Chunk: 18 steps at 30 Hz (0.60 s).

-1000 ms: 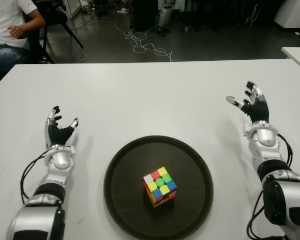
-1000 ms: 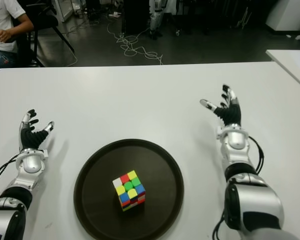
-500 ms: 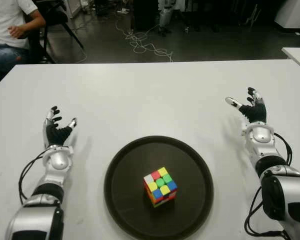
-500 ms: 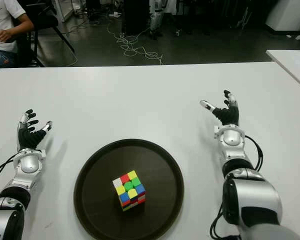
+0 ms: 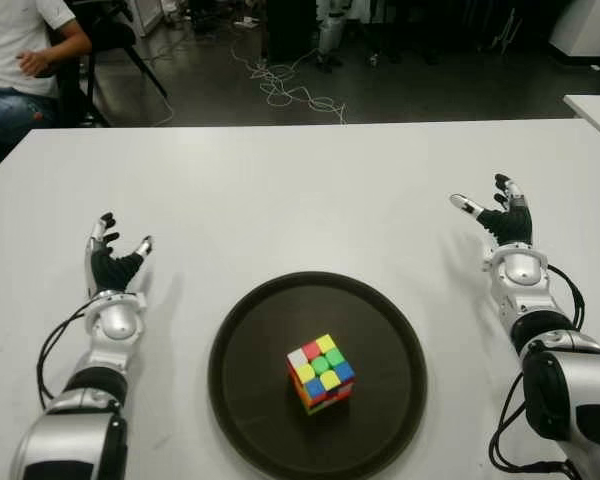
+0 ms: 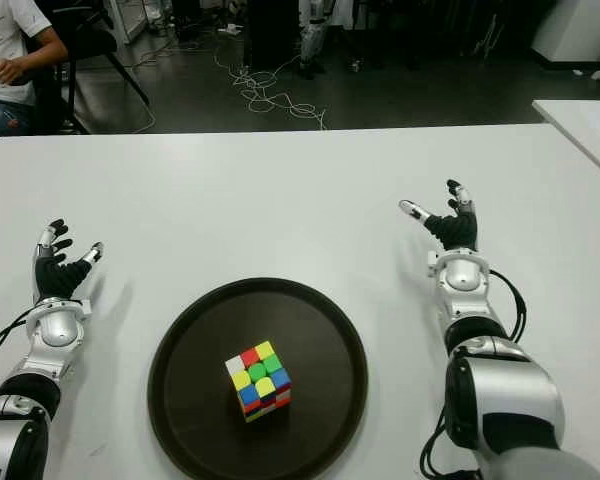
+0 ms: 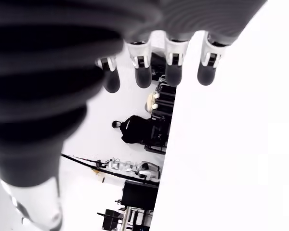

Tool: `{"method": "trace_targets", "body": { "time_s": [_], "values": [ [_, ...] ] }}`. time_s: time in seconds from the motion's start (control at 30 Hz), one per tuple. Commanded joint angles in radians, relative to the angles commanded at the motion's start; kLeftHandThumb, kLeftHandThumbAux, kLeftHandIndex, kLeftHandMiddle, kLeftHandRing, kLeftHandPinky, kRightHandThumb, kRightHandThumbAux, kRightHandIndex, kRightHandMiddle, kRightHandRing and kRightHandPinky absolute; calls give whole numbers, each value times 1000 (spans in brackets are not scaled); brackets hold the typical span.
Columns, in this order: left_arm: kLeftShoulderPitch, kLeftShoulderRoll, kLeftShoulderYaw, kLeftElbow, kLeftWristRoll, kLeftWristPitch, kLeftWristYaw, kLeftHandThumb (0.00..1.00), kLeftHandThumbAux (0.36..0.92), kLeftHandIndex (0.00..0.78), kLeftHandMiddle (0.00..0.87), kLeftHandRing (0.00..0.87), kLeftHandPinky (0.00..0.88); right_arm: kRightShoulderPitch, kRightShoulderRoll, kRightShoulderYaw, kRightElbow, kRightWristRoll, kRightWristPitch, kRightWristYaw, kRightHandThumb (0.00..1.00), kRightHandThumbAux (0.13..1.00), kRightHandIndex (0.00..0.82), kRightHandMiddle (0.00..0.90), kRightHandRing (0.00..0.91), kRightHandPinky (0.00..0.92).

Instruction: Pick up the Rubik's Cube and put it in the plate

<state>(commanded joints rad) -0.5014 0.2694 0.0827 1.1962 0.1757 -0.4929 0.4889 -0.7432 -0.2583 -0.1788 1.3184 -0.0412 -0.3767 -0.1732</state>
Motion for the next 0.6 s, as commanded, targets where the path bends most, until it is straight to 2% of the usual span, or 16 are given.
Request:
{"method": "trace_targets", "body": {
  "time_s": [0.27, 0.6],
  "values": [
    [-3, 0, -2, 0, 0, 2, -8, 70, 737, 105, 148, 139, 121, -2, -3, 12, -1, -16, 4, 1, 0, 733, 85, 79, 52, 46],
    [-7, 0, 0, -1, -3, 1, -17, 74, 722, 108, 159, 160, 164, -7, -2, 14, -1, -26, 9, -6, 0, 732, 100, 82, 56, 36]
  ]
}}
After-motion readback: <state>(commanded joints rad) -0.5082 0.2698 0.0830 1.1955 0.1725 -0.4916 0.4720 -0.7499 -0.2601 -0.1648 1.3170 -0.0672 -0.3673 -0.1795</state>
